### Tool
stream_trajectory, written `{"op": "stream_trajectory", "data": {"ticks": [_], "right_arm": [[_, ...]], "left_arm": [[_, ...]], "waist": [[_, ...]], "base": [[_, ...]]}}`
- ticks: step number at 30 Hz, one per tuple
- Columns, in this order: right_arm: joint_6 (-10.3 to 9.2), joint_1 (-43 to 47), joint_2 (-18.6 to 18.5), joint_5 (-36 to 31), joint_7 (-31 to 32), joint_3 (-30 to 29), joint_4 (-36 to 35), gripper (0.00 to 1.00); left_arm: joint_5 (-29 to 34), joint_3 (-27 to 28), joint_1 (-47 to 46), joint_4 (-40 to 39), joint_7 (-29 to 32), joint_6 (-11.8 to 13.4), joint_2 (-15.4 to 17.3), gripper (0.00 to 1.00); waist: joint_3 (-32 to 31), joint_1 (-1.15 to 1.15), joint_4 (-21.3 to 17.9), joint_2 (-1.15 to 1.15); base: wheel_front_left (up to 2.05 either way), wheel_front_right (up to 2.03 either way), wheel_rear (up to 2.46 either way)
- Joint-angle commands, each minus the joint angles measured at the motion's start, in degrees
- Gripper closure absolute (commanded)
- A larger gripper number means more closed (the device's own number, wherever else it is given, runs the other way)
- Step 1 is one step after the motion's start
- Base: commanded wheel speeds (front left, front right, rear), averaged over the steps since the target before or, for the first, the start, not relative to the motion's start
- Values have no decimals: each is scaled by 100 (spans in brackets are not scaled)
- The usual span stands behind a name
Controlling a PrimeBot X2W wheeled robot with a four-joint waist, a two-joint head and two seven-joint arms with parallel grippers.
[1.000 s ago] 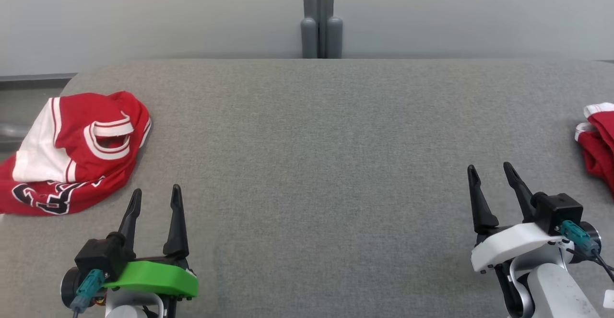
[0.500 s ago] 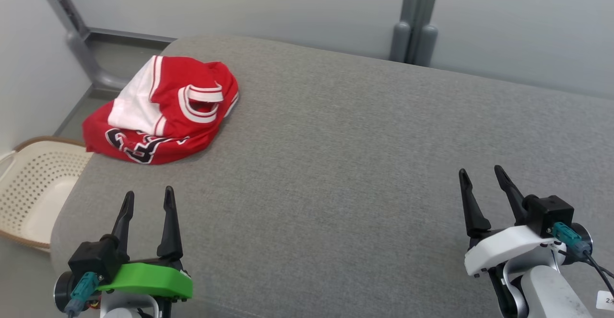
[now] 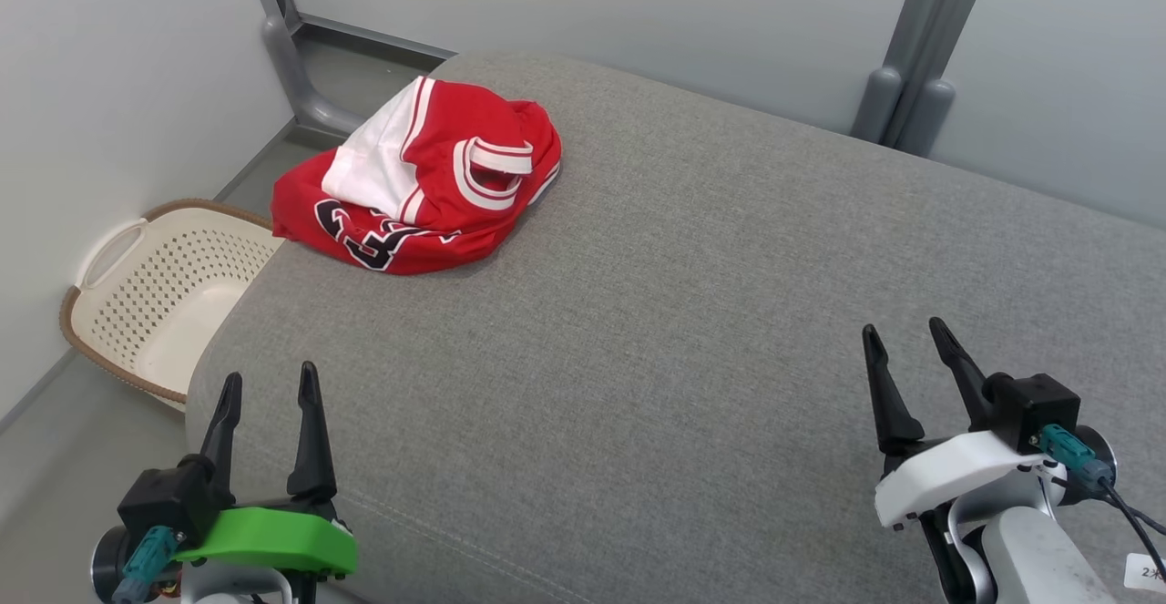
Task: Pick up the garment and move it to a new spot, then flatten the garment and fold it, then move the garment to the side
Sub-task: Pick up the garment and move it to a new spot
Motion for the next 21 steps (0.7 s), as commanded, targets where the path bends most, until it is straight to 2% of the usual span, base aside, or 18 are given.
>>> {"op": "stream_trajectory", "data": {"ticks": [1,12,15,21], "right_arm": [[-11,40,-29,3,-14,4,-15,0],[-11,-245,-221,-82,-14,139,-103,0],[-11,-398,-329,-111,-14,219,-129,0],[-11,-822,-519,-180,-14,520,-237,0]], "left_arm": [[-2,9,49,-5,-4,31,13,0],[-135,39,-688,495,-3,56,12,0],[-230,106,-1153,950,-4,58,13,0],[-582,413,-2529,2454,7,89,64,0]], "waist": [[19,0,-4,0],[511,0,-361,0],[792,0,-539,0],[1488,0,-1045,0]], "base": [[0,0,0],[0,0,0],[0,0,0],[0,0,0]]}}
